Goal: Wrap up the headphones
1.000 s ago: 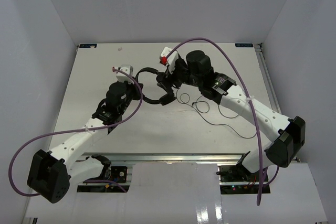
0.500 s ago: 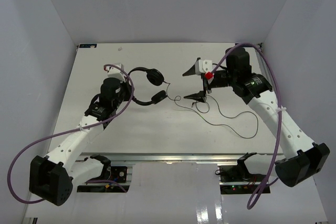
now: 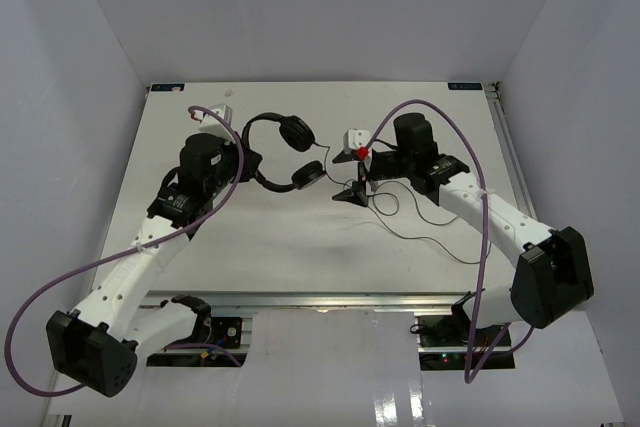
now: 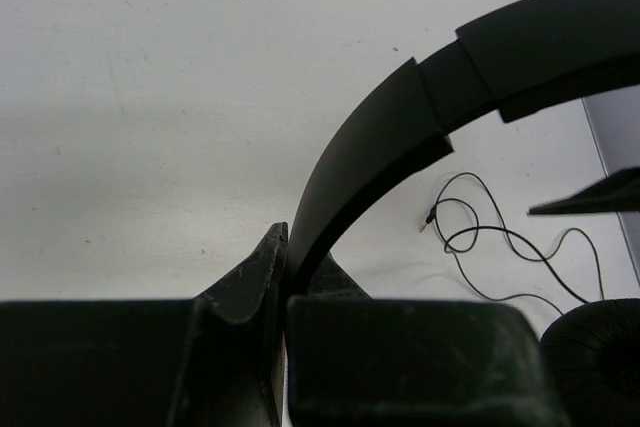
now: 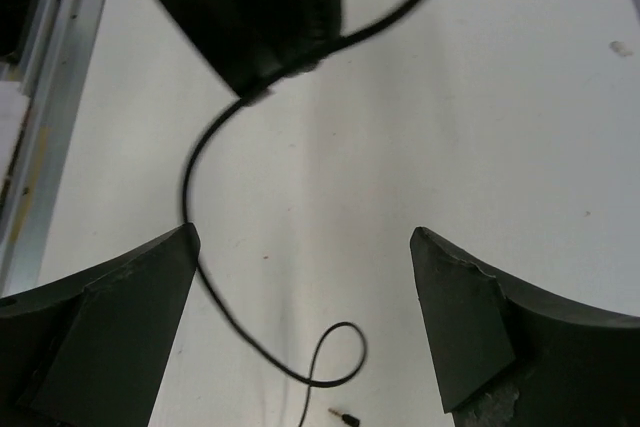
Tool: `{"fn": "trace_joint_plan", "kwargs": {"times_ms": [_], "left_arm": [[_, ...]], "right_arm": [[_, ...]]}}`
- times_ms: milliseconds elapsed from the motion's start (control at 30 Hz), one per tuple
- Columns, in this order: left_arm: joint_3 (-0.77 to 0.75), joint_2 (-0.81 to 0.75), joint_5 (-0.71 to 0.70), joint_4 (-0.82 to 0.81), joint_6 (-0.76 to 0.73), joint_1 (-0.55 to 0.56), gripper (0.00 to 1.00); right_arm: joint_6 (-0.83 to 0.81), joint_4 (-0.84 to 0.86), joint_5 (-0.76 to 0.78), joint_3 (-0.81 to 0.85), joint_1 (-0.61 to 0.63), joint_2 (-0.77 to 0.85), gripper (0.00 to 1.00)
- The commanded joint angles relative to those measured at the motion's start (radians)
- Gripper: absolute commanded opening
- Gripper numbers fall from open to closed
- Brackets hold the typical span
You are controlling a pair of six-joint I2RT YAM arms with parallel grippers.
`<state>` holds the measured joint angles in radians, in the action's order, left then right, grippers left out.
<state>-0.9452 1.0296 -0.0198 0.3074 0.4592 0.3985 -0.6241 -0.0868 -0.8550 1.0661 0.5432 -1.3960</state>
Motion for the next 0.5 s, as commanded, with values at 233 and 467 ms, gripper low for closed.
{"fn": "trace_joint_plan", "kwargs": {"times_ms": [233,467], "left_arm": [[-0.22,0.037,0.11,0.022,0.214,-0.055,0.0],[-0.304,0.119,0.251,-0.04,0.338,-0.147,0.0]], "right_arm": [[0.18,0.394,-0.125,-0.152,0.052,-0.034,0.76],[0.305,0.494,-0.192,-0.166,0.05,-0.026,0.62]]}}
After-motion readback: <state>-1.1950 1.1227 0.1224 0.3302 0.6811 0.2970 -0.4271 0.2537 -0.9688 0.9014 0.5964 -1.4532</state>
